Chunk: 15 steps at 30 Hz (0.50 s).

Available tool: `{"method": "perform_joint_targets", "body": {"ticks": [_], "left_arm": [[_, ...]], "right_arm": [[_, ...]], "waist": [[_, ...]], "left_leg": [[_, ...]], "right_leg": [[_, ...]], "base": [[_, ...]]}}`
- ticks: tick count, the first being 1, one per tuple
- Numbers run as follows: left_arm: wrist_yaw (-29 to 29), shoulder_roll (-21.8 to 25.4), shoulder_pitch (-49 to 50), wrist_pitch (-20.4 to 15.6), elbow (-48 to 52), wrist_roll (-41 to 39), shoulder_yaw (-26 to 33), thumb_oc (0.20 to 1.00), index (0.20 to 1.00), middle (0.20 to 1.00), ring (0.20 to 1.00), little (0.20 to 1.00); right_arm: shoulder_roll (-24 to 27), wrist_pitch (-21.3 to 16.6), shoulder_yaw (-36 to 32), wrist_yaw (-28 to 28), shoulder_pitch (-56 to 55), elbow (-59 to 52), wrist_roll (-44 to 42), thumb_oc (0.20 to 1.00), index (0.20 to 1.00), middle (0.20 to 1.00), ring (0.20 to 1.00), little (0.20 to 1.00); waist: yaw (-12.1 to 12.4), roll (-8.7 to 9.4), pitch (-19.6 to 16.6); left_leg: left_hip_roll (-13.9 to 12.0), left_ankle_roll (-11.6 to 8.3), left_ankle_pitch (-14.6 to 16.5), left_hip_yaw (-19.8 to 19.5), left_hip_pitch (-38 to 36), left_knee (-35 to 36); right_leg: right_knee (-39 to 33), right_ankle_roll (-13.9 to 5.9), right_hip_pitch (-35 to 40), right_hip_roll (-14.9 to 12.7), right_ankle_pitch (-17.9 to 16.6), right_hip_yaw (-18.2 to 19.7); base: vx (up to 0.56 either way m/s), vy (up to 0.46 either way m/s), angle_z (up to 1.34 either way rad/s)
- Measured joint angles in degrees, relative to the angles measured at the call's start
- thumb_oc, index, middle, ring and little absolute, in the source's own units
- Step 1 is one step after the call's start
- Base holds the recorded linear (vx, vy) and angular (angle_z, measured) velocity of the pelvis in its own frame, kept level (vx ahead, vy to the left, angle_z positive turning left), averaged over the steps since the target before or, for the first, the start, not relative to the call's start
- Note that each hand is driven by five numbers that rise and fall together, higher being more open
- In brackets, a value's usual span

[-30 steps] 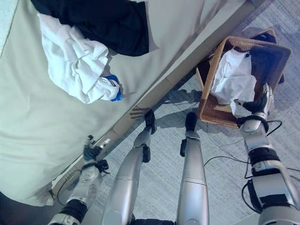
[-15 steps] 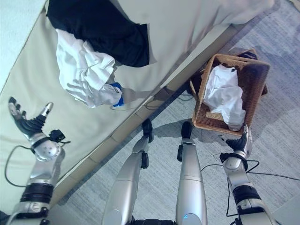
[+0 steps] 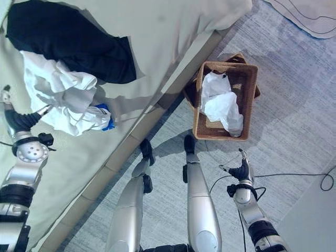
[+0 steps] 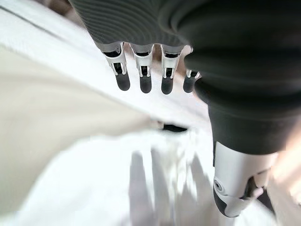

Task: Pick up clothes into the bucket

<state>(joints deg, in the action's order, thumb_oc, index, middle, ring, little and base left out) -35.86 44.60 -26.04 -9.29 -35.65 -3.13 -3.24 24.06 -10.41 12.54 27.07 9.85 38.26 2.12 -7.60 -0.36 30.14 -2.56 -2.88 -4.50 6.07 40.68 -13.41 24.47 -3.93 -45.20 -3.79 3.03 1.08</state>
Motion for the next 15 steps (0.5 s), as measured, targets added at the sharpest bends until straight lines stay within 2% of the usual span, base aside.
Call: {"method": "perform_joint_targets", "body": {"ticks": [6, 10, 15], "left_arm": [[2.9, 1.8, -5.0, 1.5, -6.0, 0.2, -4.0, 1.0, 1.0, 1.0, 1.0, 1.0], [3.9, 2.2, -7.6, 3.1, -7.5, 0.4, -4.9, 1.0, 1.0, 1.0, 1.0, 1.0], [4.5, 4.8, -11.8, 2.4, -10.6, 2.4, -7.0, 1.0, 1.0, 1.0, 1.0, 1.0]], "right_arm": [[-0.1, -0.9, 0.7, -0.6, -0.1, -4.0, 0.2, 1.0, 1.0, 1.0, 1.0, 1.0], [0.0, -1.1, 0.7, -0.6, -0.2, -6.6, 0.0, 1.0, 1.0, 1.0, 1.0, 1.0], [0.2, -2.5, 0.7, -0.6, 0.1, -9.6, -1.3, 1.0, 1.0, 1.0, 1.0, 1.0]], "waist": [[-1.4, 1.94, 0.4], [-1.4, 2.19, 0.5], [-1.9, 2.74, 0.3]], "left_leg": [[-1.0, -0.26, 1.3, -0.1, 5.2, -4.0], [-1.3, 0.02, 2.5, -0.8, 9.4, -7.5], [-1.7, -0.27, 3.2, -2.0, 14.6, -10.6]], "right_leg": [[0.4, 0.46, -3.3, 0.9, -0.9, -0.3], [1.6, 0.48, -6.2, 1.0, -0.9, -0.5], [2.8, 0.6, -10.0, 1.3, -0.8, -1.5]], "base": [[0.0, 0.012, -0.03], [0.0, -0.001, -0.02], [0.0, 0.002, 0.05]]}}
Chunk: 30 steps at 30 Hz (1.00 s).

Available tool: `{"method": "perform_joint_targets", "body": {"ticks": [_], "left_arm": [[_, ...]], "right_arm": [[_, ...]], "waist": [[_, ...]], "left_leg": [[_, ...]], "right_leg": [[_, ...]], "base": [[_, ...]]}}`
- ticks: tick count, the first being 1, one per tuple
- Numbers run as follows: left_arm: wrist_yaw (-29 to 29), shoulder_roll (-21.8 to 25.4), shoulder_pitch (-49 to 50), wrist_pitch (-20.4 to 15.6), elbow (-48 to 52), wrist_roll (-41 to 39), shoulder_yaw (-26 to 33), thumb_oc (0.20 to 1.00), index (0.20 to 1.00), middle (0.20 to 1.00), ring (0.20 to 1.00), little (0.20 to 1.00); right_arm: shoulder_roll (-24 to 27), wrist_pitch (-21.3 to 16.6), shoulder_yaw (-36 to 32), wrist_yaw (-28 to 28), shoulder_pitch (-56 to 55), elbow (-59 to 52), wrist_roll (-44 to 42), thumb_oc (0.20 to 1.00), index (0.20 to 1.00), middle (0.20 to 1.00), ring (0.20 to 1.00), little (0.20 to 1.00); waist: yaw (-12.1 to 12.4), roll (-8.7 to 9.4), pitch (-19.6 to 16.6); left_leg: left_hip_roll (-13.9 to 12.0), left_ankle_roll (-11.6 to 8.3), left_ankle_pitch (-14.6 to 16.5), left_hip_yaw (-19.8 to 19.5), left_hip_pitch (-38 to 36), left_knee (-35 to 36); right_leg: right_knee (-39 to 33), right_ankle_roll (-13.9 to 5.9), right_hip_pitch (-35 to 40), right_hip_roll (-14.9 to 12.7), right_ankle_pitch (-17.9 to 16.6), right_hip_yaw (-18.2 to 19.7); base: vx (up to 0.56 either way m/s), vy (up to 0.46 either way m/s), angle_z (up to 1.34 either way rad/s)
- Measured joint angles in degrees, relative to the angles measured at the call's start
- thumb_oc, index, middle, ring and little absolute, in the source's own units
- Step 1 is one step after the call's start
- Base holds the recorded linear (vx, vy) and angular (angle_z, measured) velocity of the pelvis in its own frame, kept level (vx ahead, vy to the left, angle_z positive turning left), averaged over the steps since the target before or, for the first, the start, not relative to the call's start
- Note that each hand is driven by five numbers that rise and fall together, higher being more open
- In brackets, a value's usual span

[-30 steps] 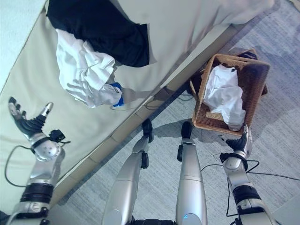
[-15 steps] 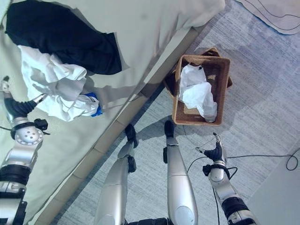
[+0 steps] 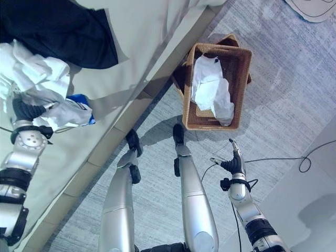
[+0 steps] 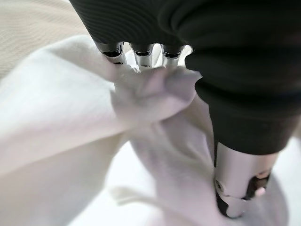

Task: Pick up clothes into the bucket

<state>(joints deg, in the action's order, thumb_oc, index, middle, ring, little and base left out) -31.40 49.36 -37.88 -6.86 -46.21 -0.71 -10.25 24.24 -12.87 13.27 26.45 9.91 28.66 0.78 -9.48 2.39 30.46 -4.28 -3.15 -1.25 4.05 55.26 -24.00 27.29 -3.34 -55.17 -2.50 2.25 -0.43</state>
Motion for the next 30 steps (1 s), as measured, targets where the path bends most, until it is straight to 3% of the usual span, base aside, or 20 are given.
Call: {"method": "perform_joint_targets", "body": {"ticks": [2, 3, 4, 10, 16, 20, 23, 26, 29, 30], "left_arm": [[-0.2, 1.0, -2.7, 0.1, -0.7, 0.1, -0.6, 1.0, 1.0, 1.0, 1.0, 1.0], [-0.2, 1.7, -4.0, 0.1, -1.1, 0.1, -1.3, 0.369, 0.369, 0.369, 0.369, 0.369], [-0.2, 2.0, -5.2, 0.4, -1.2, 0.2, -2.3, 0.2, 0.2, 0.2, 0.2, 0.2], [-0.2, 7.9, -8.5, 4.3, -0.4, 8.3, -4.7, 0.2, 0.2, 0.2, 0.2, 0.2], [-0.1, 8.1, -5.0, 5.8, 6.1, 13.0, -2.2, 0.2, 0.2, 0.2, 0.2, 0.2], [0.4, 4.2, 3.7, 3.4, 10.5, 10.2, 0.7, 0.2, 0.2, 0.2, 0.2, 0.2], [1.2, 0.6, 14.4, 1.5, 22.1, 5.4, 5.9, 0.2, 0.2, 0.2, 0.2, 0.2], [1.2, -2.8, 20.0, -0.9, 27.9, 1.7, 8.2, 0.2, 0.2, 0.2, 0.2, 0.2], [1.8, -3.4, 24.2, -2.1, 36.1, 0.9, 11.4, 0.2, 0.2, 0.2, 0.2, 0.2], [2.1, -3.0, 25.5, -3.5, 38.2, 0.9, 12.4, 0.2, 0.2, 0.2, 0.2, 0.2]], "right_arm": [[0.1, -0.6, -0.1, 0.0, 0.1, -1.3, -0.5, 1.0, 1.0, 1.0, 1.0, 1.0], [0.0, -0.6, 0.0, -0.1, 0.1, -1.3, -0.5, 1.0, 1.0, 1.0, 1.0, 1.0], [-0.1, -0.6, 0.1, -0.1, 0.1, -1.3, -0.9, 1.0, 1.0, 1.0, 1.0, 1.0], [-1.0, -0.9, 1.9, -1.0, 0.1, -1.4, -1.5, 1.0, 1.0, 1.0, 1.0, 1.0], [-1.5, -1.1, 3.1, -1.7, 0.1, -4.1, -1.5, 1.0, 1.0, 1.0, 1.0, 1.0], [-1.7, -2.0, 3.1, -2.2, 0.0, -7.9, -1.6, 1.0, 1.0, 1.0, 1.0, 1.0], [-1.8, -2.0, 2.2, -2.3, 0.0, -11.0, -1.7, 1.0, 1.0, 1.0, 1.0, 1.0], [-1.2, -2.1, 0.9, -2.4, -0.3, -14.4, -2.0, 1.0, 1.0, 1.0, 1.0, 1.0], [-0.8, -2.0, -1.8, -3.0, 0.0, -16.9, -1.9, 1.0, 1.0, 1.0, 1.0, 1.0], [-0.6, -2.0, -2.4, -3.4, 0.1, -18.1, -1.4, 1.0, 1.0, 1.0, 1.0, 1.0]], "waist": [[0.0, 0.28, 0.0], [0.0, 0.34, 0.0], [0.1, 0.49, 0.0], [-0.4, 1.67, -0.1], [0.3, 2.8, 0.0], [1.2, 3.13, 0.0], [2.5, 3.03, 0.0], [5.2, 2.79, -0.1], [6.2, 2.57, 0.0], [7.7, 2.15, 0.1]], "left_leg": [[-0.2, 0.29, 0.5, -0.4, 2.6, -1.9], [-0.2, 0.19, 0.7, -1.0, 3.4, -2.5], [-0.2, 0.13, 0.9, -1.0, 3.7, -2.8], [-0.5, 0.14, 1.1, -1.3, 5.7, -4.5], [0.4, 0.26, 1.0, -0.8, 4.2, -2.9], [1.6, 0.81, 0.1, 0.2, -2.7, 0.9], [2.3, 2.03, -1.0, 0.1, -8.6, 4.3], [3.1, 1.56, -1.6, -0.7, -15.4, 6.6], [3.6, 1.56, -1.9, -1.6, -21.4, 9.1], [4.2, 1.56, -1.9, -1.8, -25.5, 10.1]], "right_leg": [[0.8, 0.04, -2.1, 0.1, 0.0, -0.1], [1.1, -0.18, -2.7, 0.1, 0.2, -0.2], [1.2, -0.03, -2.8, 0.2, 0.3, -0.2], [0.5, 0.08, -3.6, 0.1, 0.5, -0.2], [-1.5, -1.17, -1.9, 0.1, -0.6, 1.3], [-3.3, -1.69, 3.7, -1.0, -1.8, 1.9], [-3.4, -1.54, 8.1, -1.7, -1.5, 1.6], [-2.1, -1.13, 13.9, -2.2, 1.3, 0.2], [-0.5, -0.63, 18.6, -3.1, 3.1, -0.9], [-1.0, -0.73, 22.7, -3.5, 3.9, -1.5]], "base": [[0.0, 0.0, 0.0], [0.0, 0.0, 0.0], [0.0, 0.0, 0.0], [0.0, 0.014, -0.04], [-0.01, 0.003, -0.01], [-0.03, -0.038, 0.06], [-0.04, -0.039, 0.13], [-0.04, -0.052, 0.23], [0.03, -0.045, 0.35], [0.02, -0.033, 0.14]]}}
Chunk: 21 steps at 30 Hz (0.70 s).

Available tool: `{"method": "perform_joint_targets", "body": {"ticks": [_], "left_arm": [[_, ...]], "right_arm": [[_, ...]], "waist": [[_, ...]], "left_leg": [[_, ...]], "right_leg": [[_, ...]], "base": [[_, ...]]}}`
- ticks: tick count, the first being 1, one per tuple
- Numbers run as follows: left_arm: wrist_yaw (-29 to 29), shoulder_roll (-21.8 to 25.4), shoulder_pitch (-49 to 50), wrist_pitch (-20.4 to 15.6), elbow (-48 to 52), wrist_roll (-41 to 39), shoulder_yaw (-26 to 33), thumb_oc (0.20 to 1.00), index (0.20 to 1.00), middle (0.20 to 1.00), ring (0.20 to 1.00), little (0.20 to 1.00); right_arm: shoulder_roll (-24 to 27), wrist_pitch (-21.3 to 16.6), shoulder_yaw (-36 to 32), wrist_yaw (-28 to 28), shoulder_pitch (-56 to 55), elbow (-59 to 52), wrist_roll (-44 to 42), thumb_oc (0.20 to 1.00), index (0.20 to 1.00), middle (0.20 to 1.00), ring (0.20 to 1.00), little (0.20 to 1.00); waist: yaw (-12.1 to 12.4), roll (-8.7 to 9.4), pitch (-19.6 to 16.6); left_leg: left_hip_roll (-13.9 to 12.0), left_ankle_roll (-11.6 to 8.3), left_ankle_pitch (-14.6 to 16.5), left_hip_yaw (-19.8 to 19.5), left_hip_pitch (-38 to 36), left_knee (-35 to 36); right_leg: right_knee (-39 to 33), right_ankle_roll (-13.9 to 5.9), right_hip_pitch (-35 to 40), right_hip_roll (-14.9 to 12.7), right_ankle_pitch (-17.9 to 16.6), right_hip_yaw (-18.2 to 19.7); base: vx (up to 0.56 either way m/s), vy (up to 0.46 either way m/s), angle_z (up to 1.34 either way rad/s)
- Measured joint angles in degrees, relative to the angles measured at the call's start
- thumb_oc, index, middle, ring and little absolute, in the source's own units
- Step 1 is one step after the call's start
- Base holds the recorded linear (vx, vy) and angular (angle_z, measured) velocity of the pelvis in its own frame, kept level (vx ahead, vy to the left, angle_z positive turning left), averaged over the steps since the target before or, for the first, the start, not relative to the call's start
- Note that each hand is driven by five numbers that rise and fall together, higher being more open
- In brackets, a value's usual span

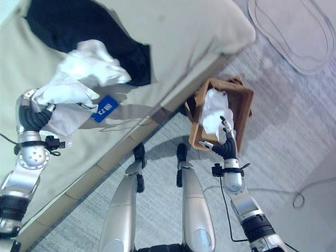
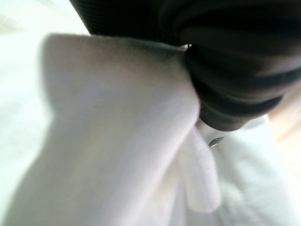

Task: Pick up clothes into the bucket

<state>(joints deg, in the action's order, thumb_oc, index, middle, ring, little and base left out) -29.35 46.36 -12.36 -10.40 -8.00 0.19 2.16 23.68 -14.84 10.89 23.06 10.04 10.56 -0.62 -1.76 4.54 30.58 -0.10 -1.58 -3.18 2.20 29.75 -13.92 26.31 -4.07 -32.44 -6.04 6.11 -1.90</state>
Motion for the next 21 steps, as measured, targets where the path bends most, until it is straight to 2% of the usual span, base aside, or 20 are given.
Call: {"method": "perform_joint_targets", "body": {"ticks": [5, 7, 10, 11, 13, 17, 20, 21], "left_arm": [[2.6, -0.1, 0.8, -2.8, 7.3, 0.2, 3.7, 0.2, 0.2, 0.2, 0.2, 0.2], [3.0, -0.1, 0.6, -3.9, 8.4, 0.2, 4.2, 0.2, 0.2, 0.2, 0.2, 0.2], [6.0, -0.1, 0.6, -4.2, 12.4, 0.2, 5.9, 0.2, 0.2, 0.2, 0.2, 0.2], [6.6, -0.1, 0.9, -4.3, 13.3, 0.2, 5.9, 0.2, 0.2, 0.2, 0.2, 0.2], [9.1, -0.2, 1.2, -5.5, 14.8, 0.1, 5.8, 0.2, 0.2, 0.2, 0.2, 0.2], [13.0, -0.1, 1.0, -6.5, 15.7, -2.5, 5.7, 0.2, 0.2, 0.2, 0.2, 0.2], [17.2, -0.3, 0.1, -6.9, 16.8, -6.8, 5.3, 0.2, 0.2, 0.2, 0.2, 0.2], [19.3, -0.1, -0.1, -7.0, 17.3, -9.3, 4.6, 0.2, 0.2, 0.2, 0.2, 0.2]], "right_arm": [[1.8, -0.1, -2.2, -3.2, -0.1, -5.9, 0.7, 1.0, 1.0, 1.0, 1.0, 1.0], [2.3, -0.1, -2.9, -4.1, -0.6, -7.2, 0.7, 1.0, 1.0, 1.0, 1.0, 1.0], [4.2, 0.0, -3.7, -7.7, -0.2, -9.2, 0.5, 1.0, 1.0, 1.0, 1.0, 1.0], [4.3, 0.1, -3.7, -8.3, -0.3, -9.5, 0.5, 1.0, 1.0, 1.0, 1.0, 1.0], [4.4, 0.1, -3.7, -10.7, 0.0, -11.0, -0.2, 1.0, 1.0, 1.0, 1.0, 1.0], [6.1, 0.4, -3.4, -14.7, 0.9, -13.3, -2.5, 1.0, 1.0, 1.0, 1.0, 1.0], [9.1, 1.5, -3.3, -18.6, 2.3, -14.7, -4.9, 1.0, 1.0, 1.0, 1.0, 1.0], [10.1, 1.7, -3.2, -20.7, 2.4, -15.4, -6.7, 1.0, 1.0, 1.0, 1.0, 1.0]], "waist": [[1.3, -2.48, -0.6], [1.3, -3.48, -2.2], [2.5, -5.22, -3.6], [2.5, -5.27, -4.8], [2.6, -5.8, -9.6], [2.5, -5.91, -13.4], [2.5, -5.69, -17.2], [2.5, -5.61, -19.9]], "left_leg": [[0.2, -0.37, -0.2, -1.5, -11.7, 4.9], [0.2, -1.06, 0.4, -2.0, -12.5, 6.0], [-0.1, -1.61, -0.4, -2.4, -17.0, 8.8], [-0.1, -1.58, -0.4, -2.4, -17.5, 9.2], [-0.5, -1.46, -0.5, -2.4, -19.5, 10.6], [-0.8, -1.28, -0.8, -2.6, -23.6, 11.8], [-1.5, -1.63, -0.6, -2.7, -27.3, 13.7], [-1.6, -1.8, -0.5, -2.7, -28.7, 15.1]], "right_leg": [[-2.8, -0.31, 11.5, -0.2, 1.5, -1.6], [-3.3, -0.28, 12.1, -0.5, 2.0, -1.8], [-5.3, -0.17, 16.5, 0.2, 1.4, -2.1], [-5.7, -0.16, 16.8, 0.2, 1.5, -2.0], [-7.6, -0.11, 19.4, 0.7, 1.4, -2.5], [-10.5, -0.08, 24.5, 1.3, 1.4, -3.4], [-13.6, 0.0, 29.0, 1.8, 1.1, -3.8], [-15.7, 0.03, 30.8, 2.3, 1.0, -4.1]], "base": [[0.14, -0.056, 0.17], [0.16, -0.061, 0.13], [0.15, -0.059, 0.02], [0.13, -0.051, 0.04], [0.13, -0.04, 0.02], [0.11, -0.033, 0.05], [0.13, -0.032, 0.03], [0.07, -0.017, 0.01]]}}
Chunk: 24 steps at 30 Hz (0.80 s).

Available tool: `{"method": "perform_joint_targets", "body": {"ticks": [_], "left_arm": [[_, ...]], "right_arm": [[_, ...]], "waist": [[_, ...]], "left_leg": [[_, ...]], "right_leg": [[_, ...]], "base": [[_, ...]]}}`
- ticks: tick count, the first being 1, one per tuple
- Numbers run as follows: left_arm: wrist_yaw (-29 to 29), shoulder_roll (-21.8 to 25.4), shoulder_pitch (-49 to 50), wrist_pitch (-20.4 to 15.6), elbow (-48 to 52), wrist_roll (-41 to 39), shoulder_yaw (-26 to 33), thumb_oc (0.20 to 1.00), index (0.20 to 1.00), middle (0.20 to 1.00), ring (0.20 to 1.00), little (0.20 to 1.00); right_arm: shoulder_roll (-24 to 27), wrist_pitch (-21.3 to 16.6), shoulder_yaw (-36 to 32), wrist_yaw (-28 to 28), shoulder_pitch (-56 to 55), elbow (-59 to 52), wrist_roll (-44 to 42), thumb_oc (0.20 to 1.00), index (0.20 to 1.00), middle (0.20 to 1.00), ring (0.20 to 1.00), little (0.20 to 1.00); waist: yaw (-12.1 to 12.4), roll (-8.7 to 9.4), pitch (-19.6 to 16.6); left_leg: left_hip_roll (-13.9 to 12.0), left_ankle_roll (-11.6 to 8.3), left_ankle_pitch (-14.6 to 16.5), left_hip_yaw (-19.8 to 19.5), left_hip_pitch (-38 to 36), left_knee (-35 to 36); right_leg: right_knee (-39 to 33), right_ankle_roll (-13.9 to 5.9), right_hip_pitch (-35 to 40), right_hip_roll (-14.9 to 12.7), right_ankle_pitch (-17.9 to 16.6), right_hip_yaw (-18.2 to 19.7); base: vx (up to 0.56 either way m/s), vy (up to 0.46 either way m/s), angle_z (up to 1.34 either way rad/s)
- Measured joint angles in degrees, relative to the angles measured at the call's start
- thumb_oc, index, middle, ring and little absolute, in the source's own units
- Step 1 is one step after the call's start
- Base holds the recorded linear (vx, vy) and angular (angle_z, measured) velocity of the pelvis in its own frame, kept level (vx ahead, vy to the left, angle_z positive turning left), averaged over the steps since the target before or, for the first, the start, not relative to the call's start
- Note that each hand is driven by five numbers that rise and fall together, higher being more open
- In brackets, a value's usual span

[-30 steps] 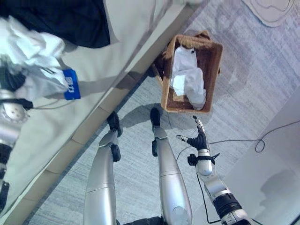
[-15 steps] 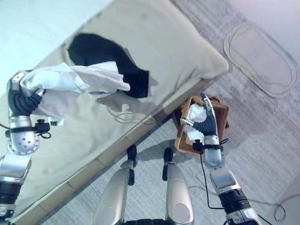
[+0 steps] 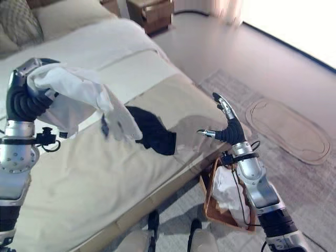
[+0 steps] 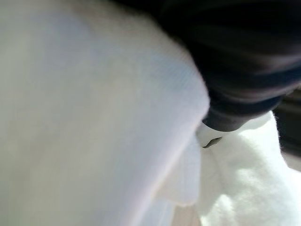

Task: Pick up clothes into the bucket

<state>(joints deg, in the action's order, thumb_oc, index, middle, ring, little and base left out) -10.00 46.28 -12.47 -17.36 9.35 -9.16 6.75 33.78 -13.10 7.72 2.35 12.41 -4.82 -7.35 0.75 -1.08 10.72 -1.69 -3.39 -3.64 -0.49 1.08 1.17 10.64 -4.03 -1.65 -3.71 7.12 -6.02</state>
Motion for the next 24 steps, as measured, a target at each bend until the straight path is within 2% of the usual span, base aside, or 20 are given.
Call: {"method": "perform_joint_targets", "body": {"ticks": [4, 7, 9, 13, 20, 24], "left_arm": [[3.8, 0.3, -0.2, -0.9, 1.5, -4.4, -2.4, 0.2, 0.2, 0.2, 0.2, 0.2], [8.0, 0.5, -0.7, -0.8, 3.5, -10.0, -6.0, 0.2, 0.2, 0.2, 0.2, 0.2], [9.4, 0.5, -1.8, -0.7, 4.9, -10.6, -8.4, 0.2, 0.2, 0.2, 0.2, 0.2], [10.9, 0.5, -3.9, -0.7, 6.3, -11.1, -11.8, 0.2, 0.2, 0.2, 0.2, 0.2], [12.8, 0.4, -8.1, -0.3, 8.0, -13.2, -18.0, 0.2, 0.2, 0.2, 0.2, 0.2], [14.3, 0.5, -10.0, 0.7, 9.9, -18.2, -23.1, 0.2, 0.2, 0.2, 0.2, 0.2]], "right_arm": [[0.7, 0.2, 0.2, -2.5, 0.2, -0.6, -2.2, 1.0, 1.0, 1.0, 1.0, 1.0], [0.7, 1.6, 4.1, -5.4, 1.8, -1.2, -6.5, 1.0, 1.0, 1.0, 1.0, 1.0], [-0.3, 2.4, 6.9, -7.2, 2.2, -1.4, -9.1, 1.0, 1.0, 1.0, 1.0, 1.0], [-3.2, 4.0, 10.6, -10.3, 2.3, -1.5, -14.3, 1.0, 1.0, 1.0, 1.0, 1.0], [-5.4, 6.5, 16.4, -14.2, 3.8, -2.0, -21.9, 1.0, 1.0, 1.0, 1.0, 1.0], [-6.0, 7.5, 19.6, -14.9, 4.3, -2.4, -27.4, 1.0, 1.0, 1.0, 1.0, 1.0]], "waist": [[0.0, 0.16, -3.1], [0.0, 0.43, -4.4], [0.0, 0.61, -4.7], [0.0, 0.91, -5.7], [0.0, 1.29, -6.5], [0.0, 1.29, -6.7]], "left_leg": [[-0.4, -0.01, 0.0, -0.4, -1.7, 0.8], [-0.7, -0.01, 0.0, -0.4, -4.0, 2.0], [-0.8, -0.01, 0.0, -0.3, -5.1, 2.5], [-0.8, -0.01, 0.0, -0.3, -5.5, 2.9], [-0.8, -0.01, 0.0, -0.3, -6.1, 3.2], [-0.7, -0.02, 0.0, -0.3, -6.4, 3.4]], "right_leg": [[-3.1, 0.14, 3.1, 0.5, -0.7, -0.7], [-5.9, 0.14, 6.0, 1.1, -1.5, -0.8], [-7.4, 0.12, 7.6, 1.2, -2.0, -0.8], [-8.7, 0.1, 8.5, 1.4, -2.5, -0.9], [-10.6, 0.05, 9.8, 1.4, -3.6, -0.9], [-10.8, 0.08, 10.1, 1.4, -3.6, -0.9]], "base": [[0.1, -0.02, 0.07], [0.06, -0.008, -0.01], [0.0, 0.0, 0.0], [0.03, 0.003, 0.0], [0.0, 0.0, 0.0], [0.0, 0.0, 0.0]]}}
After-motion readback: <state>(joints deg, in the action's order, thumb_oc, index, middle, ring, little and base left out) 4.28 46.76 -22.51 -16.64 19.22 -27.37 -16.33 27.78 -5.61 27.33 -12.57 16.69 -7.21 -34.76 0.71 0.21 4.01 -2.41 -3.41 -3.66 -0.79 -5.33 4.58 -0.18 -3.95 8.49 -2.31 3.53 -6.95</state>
